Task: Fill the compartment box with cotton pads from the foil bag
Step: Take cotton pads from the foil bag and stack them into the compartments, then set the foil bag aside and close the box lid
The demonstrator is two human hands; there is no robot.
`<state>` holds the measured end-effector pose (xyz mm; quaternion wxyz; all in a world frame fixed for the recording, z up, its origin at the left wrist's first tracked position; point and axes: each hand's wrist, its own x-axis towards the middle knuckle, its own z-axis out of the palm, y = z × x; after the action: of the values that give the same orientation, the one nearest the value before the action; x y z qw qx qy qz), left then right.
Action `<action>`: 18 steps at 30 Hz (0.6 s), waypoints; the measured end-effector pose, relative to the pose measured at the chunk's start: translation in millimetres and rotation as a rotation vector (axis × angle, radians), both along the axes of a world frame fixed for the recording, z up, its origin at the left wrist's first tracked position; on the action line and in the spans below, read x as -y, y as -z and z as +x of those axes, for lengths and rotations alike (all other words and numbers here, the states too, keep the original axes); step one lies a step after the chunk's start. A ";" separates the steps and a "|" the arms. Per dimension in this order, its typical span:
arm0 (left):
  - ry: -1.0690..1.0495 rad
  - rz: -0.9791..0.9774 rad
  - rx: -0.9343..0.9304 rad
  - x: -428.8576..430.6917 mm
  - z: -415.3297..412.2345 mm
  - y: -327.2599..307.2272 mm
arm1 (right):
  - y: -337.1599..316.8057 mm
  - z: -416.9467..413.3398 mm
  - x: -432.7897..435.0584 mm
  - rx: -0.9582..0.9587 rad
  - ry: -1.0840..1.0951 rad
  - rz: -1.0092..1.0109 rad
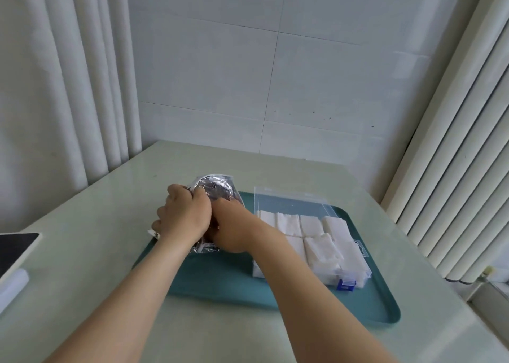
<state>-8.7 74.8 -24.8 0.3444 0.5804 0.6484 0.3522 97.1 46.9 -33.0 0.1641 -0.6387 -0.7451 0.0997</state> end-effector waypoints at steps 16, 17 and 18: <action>0.077 -0.007 0.237 -6.6 -3.8 1.2 | -0.8 0.4 3.0 -0.028 0.002 0.096; 0.079 -0.004 0.270 -7.2 -4.8 1.0 | -1.5 2.1 3.3 -0.057 0.027 0.159; 0.081 0.004 0.292 -7.7 -5.9 1.9 | -3.9 3.8 5.5 -0.090 0.060 0.225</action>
<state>-14.5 82.6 -26.8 0.4479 0.5496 0.5667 0.4197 100.9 41.4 -29.1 0.2708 -0.6333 -0.7240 0.0391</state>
